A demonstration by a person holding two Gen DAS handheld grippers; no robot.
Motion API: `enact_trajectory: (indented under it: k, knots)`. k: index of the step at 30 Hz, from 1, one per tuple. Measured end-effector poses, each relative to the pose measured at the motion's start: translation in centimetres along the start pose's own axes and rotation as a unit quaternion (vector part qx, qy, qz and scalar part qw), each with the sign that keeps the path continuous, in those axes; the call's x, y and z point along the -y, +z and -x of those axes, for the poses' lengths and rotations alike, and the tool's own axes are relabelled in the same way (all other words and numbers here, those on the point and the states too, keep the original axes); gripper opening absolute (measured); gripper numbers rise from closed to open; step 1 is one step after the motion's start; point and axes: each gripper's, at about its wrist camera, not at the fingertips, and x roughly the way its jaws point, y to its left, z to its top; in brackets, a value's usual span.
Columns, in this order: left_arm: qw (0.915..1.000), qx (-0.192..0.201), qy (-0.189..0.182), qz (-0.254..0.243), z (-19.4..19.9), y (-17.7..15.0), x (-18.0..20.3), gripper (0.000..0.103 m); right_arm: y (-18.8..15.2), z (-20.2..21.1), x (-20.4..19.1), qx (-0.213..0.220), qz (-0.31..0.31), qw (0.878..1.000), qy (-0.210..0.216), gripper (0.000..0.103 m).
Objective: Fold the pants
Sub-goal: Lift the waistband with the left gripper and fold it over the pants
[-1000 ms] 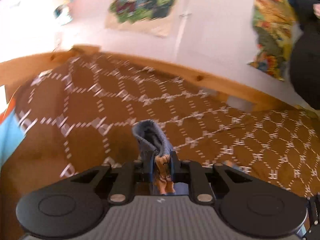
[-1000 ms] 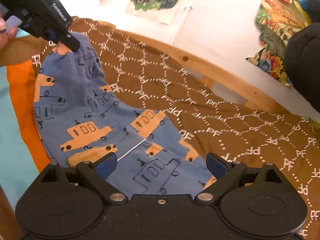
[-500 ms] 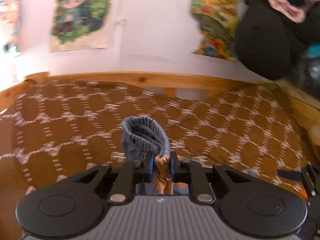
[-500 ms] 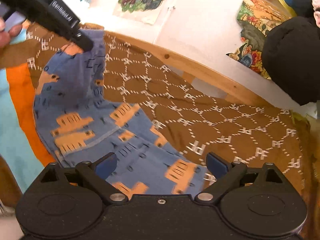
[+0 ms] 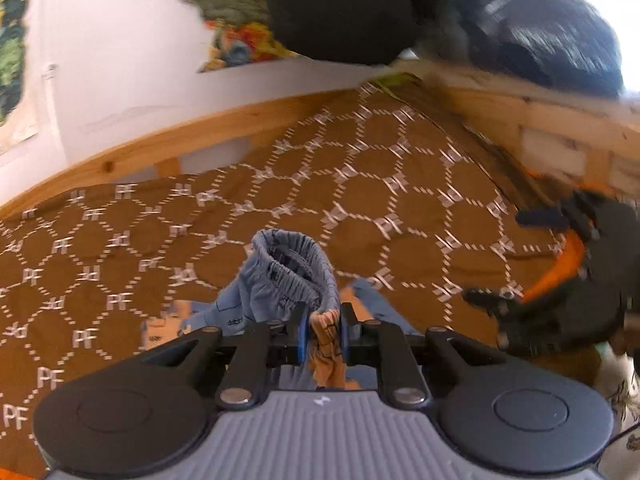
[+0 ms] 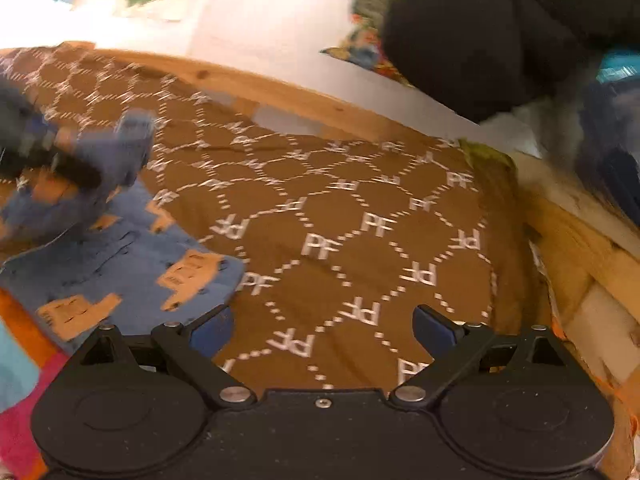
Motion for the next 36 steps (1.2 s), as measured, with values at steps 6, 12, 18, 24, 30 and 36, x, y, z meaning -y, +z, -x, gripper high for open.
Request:
enact_trajectory:
  k: [6,12,18,24,30,36]
  knots:
    - [0.9981,-0.045,-0.041,-0.007,-2.5,-2.2,1.8,0.051,-0.7,-0.7,0.4,-0.007,-0.026,0.999,0.026,0.096]
    - [0.9970,-0.043,-0.032,-0.056,-1.9,-4.5,2.2,0.054,-0.8,-1.4,-0.5,-0.001,-0.034,0.998,0.059,0.096]
    - [0.9934,-0.075,-0.055,-0.067,-2.6,-5.4,1.6,0.053,0.3,-2.9,-1.4,0.003,-0.071,0.986,0.148,0.089]
    - [0.9930,-0.082,-0.065,-0.055,-2.8,-5.7,0.5,0.041,2.1,-6.2,-2.1,-0.041,-0.124,0.957,0.261,0.074]
    - [0.9923,-0.085,-0.079,-0.045,-3.1,-5.8,-0.2,0.017,2.5,-10.5,-2.5,-0.098,-0.205,0.930,0.287,0.046]
    - [0.9937,-0.070,-0.084,-0.023,-2.1,-5.6,-1.1,0.007,2.6,-9.9,-2.4,-0.093,-0.231,0.924,0.289,0.012]
